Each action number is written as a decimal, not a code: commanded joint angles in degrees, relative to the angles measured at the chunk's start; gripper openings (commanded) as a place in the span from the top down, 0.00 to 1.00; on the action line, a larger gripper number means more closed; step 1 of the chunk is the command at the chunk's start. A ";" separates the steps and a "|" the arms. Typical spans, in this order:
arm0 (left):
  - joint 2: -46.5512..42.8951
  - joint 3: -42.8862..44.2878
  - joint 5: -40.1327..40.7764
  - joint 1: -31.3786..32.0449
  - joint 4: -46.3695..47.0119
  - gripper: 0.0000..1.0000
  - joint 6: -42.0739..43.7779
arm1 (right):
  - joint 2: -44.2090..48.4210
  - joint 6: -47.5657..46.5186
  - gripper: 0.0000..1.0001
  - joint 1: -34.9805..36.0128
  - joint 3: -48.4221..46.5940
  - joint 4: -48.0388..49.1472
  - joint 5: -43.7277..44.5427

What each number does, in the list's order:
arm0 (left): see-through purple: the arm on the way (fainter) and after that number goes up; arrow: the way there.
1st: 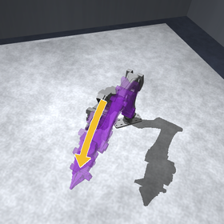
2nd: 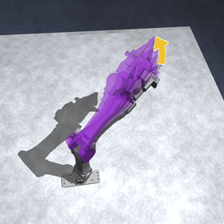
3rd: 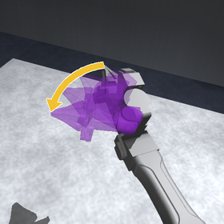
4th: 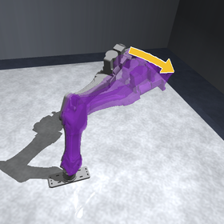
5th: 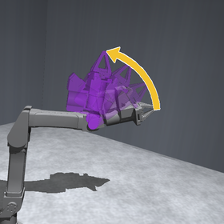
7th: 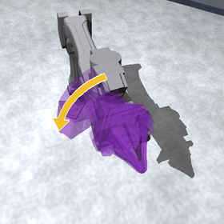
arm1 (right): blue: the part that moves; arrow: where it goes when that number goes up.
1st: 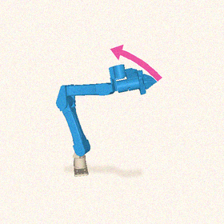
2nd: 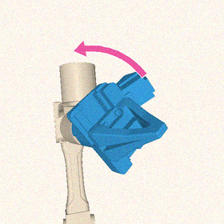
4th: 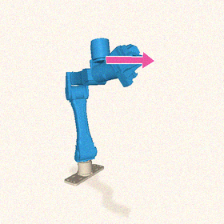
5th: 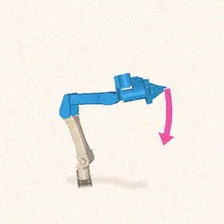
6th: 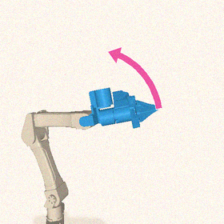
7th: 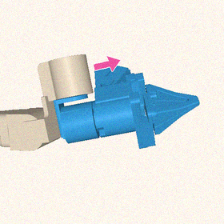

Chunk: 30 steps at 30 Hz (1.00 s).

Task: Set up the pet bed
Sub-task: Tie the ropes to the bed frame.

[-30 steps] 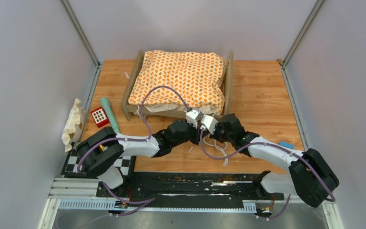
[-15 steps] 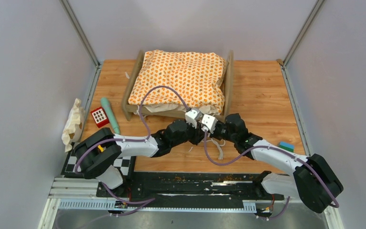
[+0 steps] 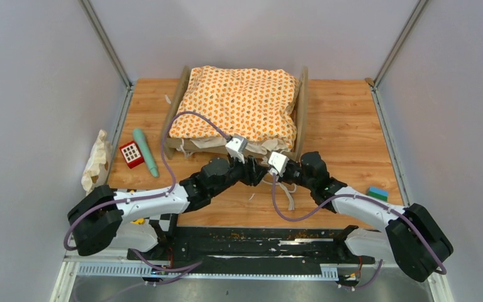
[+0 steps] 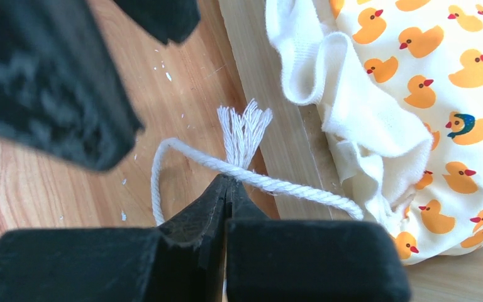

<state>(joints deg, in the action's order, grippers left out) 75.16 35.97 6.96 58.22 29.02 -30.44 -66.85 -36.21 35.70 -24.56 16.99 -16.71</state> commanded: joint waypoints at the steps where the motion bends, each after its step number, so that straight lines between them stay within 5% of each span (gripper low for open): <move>1: -3.58 -1.21 8.99 0.04 -2.30 0.38 -5.88 | 1.02 -1.15 1.00 -0.14 0.30 4.53 -1.66; 11: 0.23 4.30 14.85 -1.78 -10.99 0.30 -13.22 | 2.74 -2.44 1.00 -0.20 0.90 4.71 -5.79; 30: 10.21 6.58 15.09 -2.40 -1.00 0.24 -22.30 | 2.51 -3.39 1.00 -0.20 0.59 2.52 -6.90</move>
<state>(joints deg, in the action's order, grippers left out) 84.16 39.86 20.91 56.10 23.77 -50.33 -64.95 -39.16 35.70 -24.16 19.09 -21.63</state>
